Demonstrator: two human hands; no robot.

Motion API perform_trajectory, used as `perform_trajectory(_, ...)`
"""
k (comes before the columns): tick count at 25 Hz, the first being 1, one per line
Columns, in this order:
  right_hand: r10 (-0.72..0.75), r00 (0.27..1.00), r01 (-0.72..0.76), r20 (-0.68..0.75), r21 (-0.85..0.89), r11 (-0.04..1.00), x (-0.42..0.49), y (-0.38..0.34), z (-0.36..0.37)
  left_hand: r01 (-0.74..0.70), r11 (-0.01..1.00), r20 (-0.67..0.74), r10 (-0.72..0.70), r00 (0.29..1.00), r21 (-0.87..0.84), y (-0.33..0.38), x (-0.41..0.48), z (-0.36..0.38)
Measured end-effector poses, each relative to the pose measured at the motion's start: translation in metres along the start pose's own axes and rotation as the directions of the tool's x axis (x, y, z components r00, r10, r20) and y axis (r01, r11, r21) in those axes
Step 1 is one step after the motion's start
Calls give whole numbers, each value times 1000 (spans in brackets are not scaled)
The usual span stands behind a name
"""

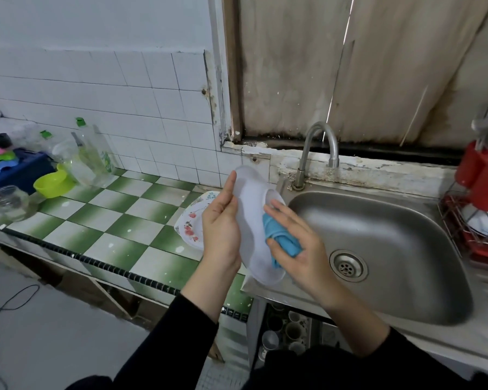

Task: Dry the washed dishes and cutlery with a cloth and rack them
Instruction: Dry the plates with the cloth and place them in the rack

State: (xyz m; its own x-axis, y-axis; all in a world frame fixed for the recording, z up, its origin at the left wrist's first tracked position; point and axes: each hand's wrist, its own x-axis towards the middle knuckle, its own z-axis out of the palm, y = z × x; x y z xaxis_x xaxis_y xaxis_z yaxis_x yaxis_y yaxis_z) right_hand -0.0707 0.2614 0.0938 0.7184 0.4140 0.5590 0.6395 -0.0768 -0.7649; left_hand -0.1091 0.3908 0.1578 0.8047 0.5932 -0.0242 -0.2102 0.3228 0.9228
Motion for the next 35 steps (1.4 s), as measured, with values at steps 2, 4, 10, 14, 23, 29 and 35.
perform_trajectory(2, 36, 999, -37, -10, -43, 998, -17, -3, -5, 62, 998, 20, -63, 998, 24, -9, 0, 7)
perform_trajectory(4, 34, 998, -36, -47, -41, 998, -29, -6, -12, 157, 988, 92, -158, 983, 18, -16, -2, 18)
perform_trajectory(10, -75, 997, 78, 22, -245, 966, -51, -8, -57, 492, 869, 271, -486, 831, 51, 6, -27, 73)
perform_trajectory(14, -62, 996, 83, 63, -415, 906, -73, -13, -104, 565, 816, 361, -568, 740, 125, 4, -43, 118)
perform_trajectory(23, -96, 964, -56, -250, -539, 841, -136, -36, -242, 423, 860, 563, -508, 652, 286, -23, -138, 232)
perform_trajectory(29, -112, 843, -189, -527, -483, 855, -157, -50, -326, 90, 929, 620, -309, 721, 358, -52, -209, 289)
perform_trajectory(35, -166, 779, -250, -605, -543, 802, -143, -61, -386, -776, 426, 807, 157, 569, 465, -92, -199, 327)
